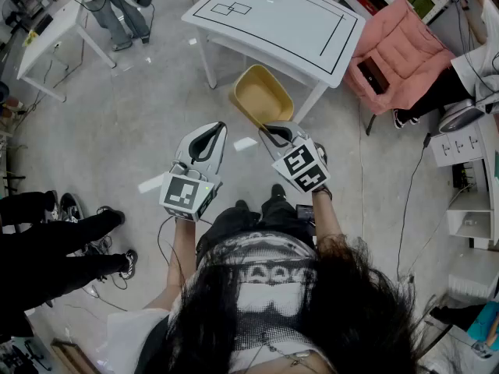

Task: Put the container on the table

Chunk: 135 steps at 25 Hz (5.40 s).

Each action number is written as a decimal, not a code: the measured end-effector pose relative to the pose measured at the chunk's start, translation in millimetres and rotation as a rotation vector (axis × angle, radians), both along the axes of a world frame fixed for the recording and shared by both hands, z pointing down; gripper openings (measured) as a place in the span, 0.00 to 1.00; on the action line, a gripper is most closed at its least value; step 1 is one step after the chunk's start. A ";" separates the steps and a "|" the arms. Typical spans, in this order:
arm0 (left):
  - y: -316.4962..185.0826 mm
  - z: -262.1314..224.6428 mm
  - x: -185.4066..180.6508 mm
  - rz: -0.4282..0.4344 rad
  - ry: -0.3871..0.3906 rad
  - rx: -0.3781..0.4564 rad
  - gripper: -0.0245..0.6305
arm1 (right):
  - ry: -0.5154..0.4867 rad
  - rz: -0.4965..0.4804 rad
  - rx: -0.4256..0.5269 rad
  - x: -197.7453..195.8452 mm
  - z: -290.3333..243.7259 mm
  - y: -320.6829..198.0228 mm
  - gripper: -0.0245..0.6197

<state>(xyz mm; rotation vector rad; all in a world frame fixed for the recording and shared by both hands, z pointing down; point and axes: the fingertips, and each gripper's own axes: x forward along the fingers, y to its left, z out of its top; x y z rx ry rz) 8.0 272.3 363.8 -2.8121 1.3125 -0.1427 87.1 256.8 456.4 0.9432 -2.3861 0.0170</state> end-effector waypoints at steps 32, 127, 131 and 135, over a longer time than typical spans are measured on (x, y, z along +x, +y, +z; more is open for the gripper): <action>-40.6 22.6 -66.7 -0.023 0.018 -0.051 0.04 | 0.005 -0.013 -0.043 -60.3 10.3 -46.2 0.07; -751.2 42.6 -162.6 0.236 -0.023 -0.133 0.04 | 0.245 0.312 -0.381 -96.6 177.0 -841.1 0.07; -758.2 46.5 -168.1 0.224 -0.026 -0.142 0.04 | 0.261 0.312 -0.369 -98.3 181.7 -853.9 0.07; -759.4 48.0 -173.0 0.223 -0.026 -0.146 0.04 | 0.265 0.332 -0.375 -98.9 184.7 -854.5 0.08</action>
